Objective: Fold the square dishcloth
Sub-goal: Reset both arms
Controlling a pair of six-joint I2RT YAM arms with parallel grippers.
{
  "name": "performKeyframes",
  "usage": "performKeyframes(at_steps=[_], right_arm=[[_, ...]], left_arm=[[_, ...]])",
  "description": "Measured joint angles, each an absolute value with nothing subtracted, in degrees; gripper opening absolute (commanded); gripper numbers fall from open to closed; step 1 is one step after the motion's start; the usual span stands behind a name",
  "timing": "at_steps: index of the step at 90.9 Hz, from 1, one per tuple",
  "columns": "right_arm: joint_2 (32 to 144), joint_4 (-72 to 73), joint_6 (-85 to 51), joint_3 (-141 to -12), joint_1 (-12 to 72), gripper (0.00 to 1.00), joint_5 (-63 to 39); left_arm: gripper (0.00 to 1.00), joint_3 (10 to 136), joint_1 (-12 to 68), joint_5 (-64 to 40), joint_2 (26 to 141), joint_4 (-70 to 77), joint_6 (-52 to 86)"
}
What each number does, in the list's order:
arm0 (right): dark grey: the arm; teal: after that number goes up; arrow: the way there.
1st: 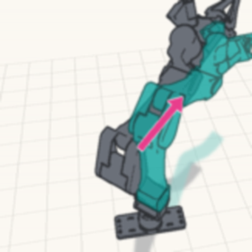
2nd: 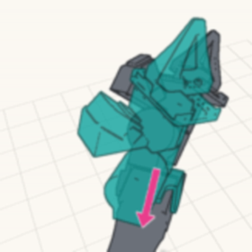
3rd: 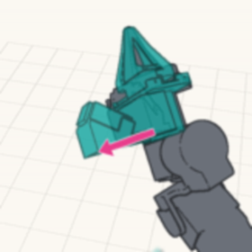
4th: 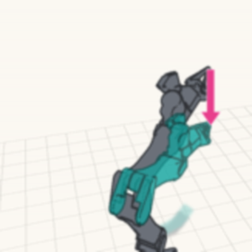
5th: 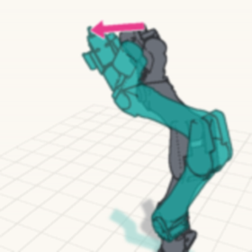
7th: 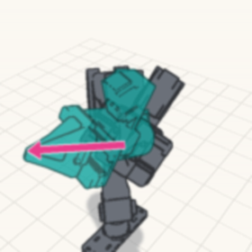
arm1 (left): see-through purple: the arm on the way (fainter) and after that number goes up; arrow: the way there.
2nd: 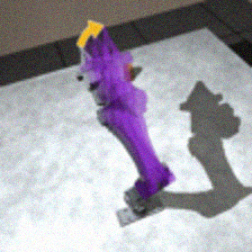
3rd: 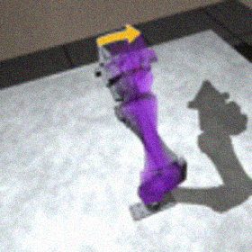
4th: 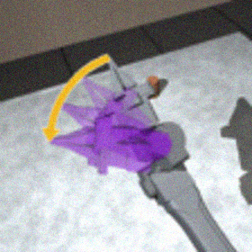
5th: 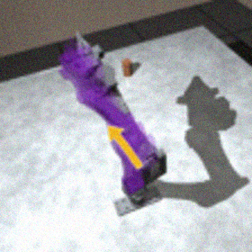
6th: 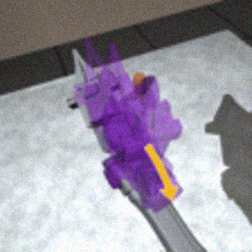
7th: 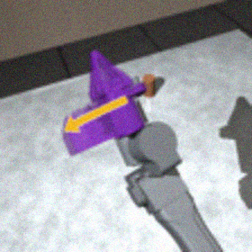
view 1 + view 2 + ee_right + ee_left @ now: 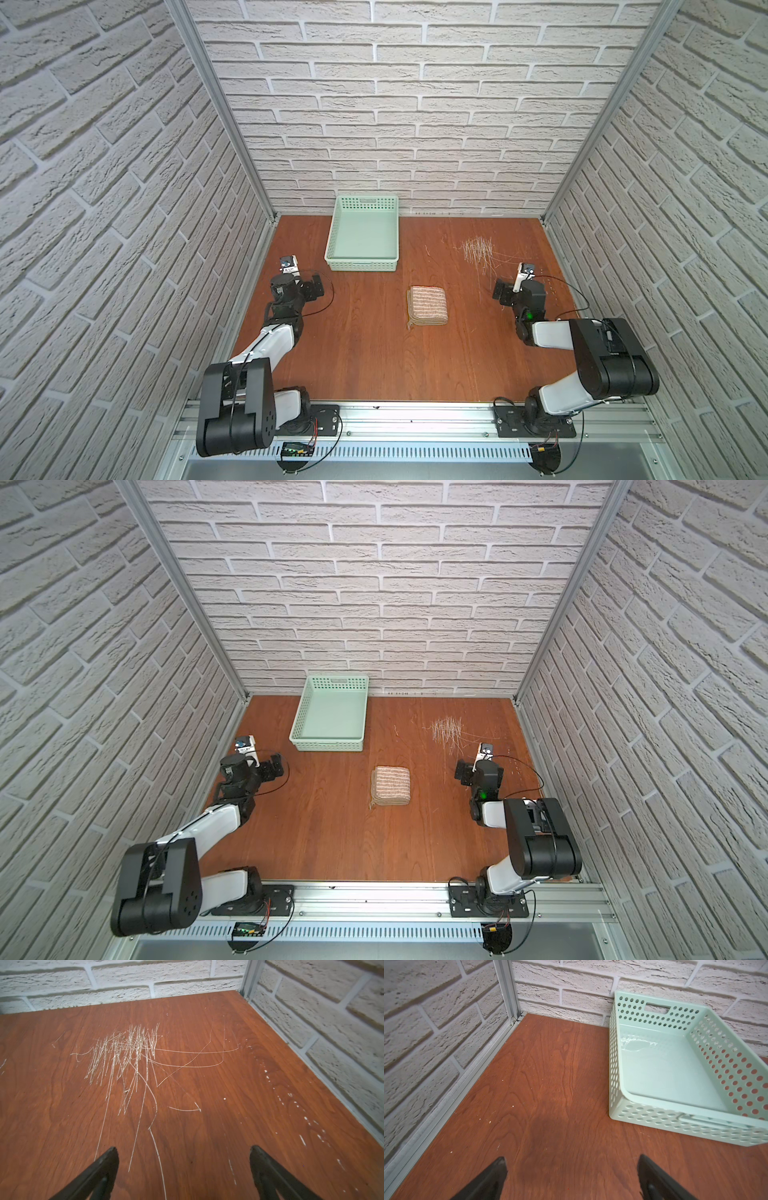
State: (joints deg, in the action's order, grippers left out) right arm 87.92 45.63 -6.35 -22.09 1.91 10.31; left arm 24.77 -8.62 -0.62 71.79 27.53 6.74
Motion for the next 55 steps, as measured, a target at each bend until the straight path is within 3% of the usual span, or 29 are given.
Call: performKeyframes(at_steps=[55], right_arm=[[87.92, 46.76, -5.52, -22.09, 1.91, 1.0, 8.1]], left_arm=[[0.98, 22.79, -7.51, -0.6, 85.45, 43.27, 6.17]])
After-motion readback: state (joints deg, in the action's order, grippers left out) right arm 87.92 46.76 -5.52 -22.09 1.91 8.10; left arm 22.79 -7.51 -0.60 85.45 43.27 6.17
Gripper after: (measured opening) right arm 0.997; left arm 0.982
